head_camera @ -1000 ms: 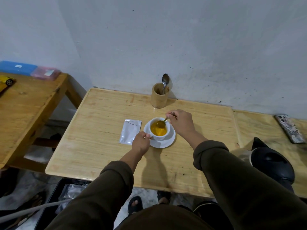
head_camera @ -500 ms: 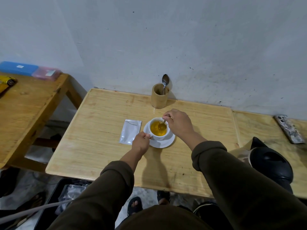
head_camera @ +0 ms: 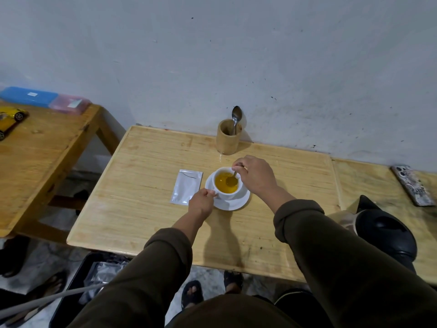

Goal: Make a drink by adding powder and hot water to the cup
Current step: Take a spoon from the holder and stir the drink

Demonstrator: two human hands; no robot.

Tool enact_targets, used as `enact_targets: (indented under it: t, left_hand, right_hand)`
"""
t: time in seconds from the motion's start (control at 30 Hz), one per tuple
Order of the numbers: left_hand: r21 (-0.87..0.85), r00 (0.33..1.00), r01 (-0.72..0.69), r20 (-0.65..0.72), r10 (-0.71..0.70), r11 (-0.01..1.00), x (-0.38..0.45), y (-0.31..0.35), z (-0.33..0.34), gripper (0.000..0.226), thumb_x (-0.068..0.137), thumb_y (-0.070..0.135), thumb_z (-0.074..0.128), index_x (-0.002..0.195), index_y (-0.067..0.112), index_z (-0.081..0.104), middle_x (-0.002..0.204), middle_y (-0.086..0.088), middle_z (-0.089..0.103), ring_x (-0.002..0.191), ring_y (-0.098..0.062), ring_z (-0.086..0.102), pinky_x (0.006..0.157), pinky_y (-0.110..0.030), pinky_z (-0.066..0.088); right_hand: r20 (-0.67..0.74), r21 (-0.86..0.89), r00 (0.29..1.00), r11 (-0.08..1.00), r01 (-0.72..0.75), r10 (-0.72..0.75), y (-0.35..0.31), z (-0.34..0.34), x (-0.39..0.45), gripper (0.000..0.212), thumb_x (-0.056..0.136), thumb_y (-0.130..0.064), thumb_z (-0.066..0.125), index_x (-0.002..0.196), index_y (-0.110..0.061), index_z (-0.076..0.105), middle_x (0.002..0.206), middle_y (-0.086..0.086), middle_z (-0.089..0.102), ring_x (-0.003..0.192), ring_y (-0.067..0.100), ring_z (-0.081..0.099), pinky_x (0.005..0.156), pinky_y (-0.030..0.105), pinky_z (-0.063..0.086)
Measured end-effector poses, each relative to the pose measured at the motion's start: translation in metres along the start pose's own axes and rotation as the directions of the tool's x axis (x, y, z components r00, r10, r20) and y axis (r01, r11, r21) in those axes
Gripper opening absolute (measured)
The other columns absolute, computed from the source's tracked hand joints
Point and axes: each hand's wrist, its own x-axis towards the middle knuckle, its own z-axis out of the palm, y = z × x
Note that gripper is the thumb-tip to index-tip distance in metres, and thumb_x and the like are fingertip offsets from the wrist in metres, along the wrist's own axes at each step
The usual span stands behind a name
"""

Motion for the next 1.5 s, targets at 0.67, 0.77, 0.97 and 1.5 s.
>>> enact_targets:
  t: [0.67, 0.77, 0.97, 1.5]
  left_hand:
    - [0.022, 0.999, 0.028, 0.022, -0.028, 0.999, -0.004, 0.004, -0.004, 0.042, 0.098, 0.030, 0.040, 0.128, 0.006, 0.057, 0.132, -0.017, 0.057, 0.122, -0.033, 0.051, 0.099, -0.038, 0.041]
    - [0.015, 0.999, 0.037, 0.025, -0.037, 0.999, -0.004, 0.004, -0.005, 0.042, 0.097, 0.031, 0.041, 0.127, 0.007, 0.058, 0.132, -0.016, 0.058, 0.121, -0.033, 0.051, 0.100, -0.038, 0.041]
    - [0.018, 0.999, 0.040, 0.028, -0.041, 0.999, -0.003, 0.003, -0.004, 0.042, 0.098, 0.032, 0.040, 0.128, 0.008, 0.057, 0.131, -0.016, 0.058, 0.120, -0.032, 0.051, 0.100, -0.039, 0.041]
    - [0.066, 0.999, 0.020, 0.042, -0.023, 0.998, 0.001, 0.001, -0.009, 0.042, 0.098, 0.033, 0.041, 0.125, 0.008, 0.060, 0.128, -0.016, 0.060, 0.118, -0.032, 0.053, 0.100, -0.038, 0.042]
  right_hand:
    - [0.004, 0.082, 1.000, 0.997, 0.007, -0.007, -0.004, 0.002, -0.003, 0.023, 0.091, -0.028, 0.054, 0.101, -0.019, 0.072, 0.106, 0.005, 0.071, 0.097, 0.024, 0.062, 0.084, 0.040, 0.051]
    - [0.031, 0.185, 0.999, 0.983, 0.018, -0.024, -0.004, 0.004, -0.005, 0.019, 0.089, -0.025, 0.059, 0.096, -0.016, 0.073, 0.102, 0.006, 0.073, 0.088, 0.025, 0.066, 0.083, 0.043, 0.053]
    - [0.058, 0.122, 0.998, 0.992, 0.015, -0.022, -0.004, 0.002, 0.000, 0.019, 0.091, -0.023, 0.055, 0.094, -0.011, 0.069, 0.099, 0.009, 0.067, 0.090, 0.027, 0.062, 0.080, 0.040, 0.052]
    - [0.015, 0.019, 1.000, 1.000, -0.009, 0.008, -0.010, 0.001, 0.003, 0.023, 0.093, -0.026, 0.051, 0.099, -0.013, 0.069, 0.103, 0.009, 0.067, 0.096, 0.025, 0.059, 0.079, 0.035, 0.046]
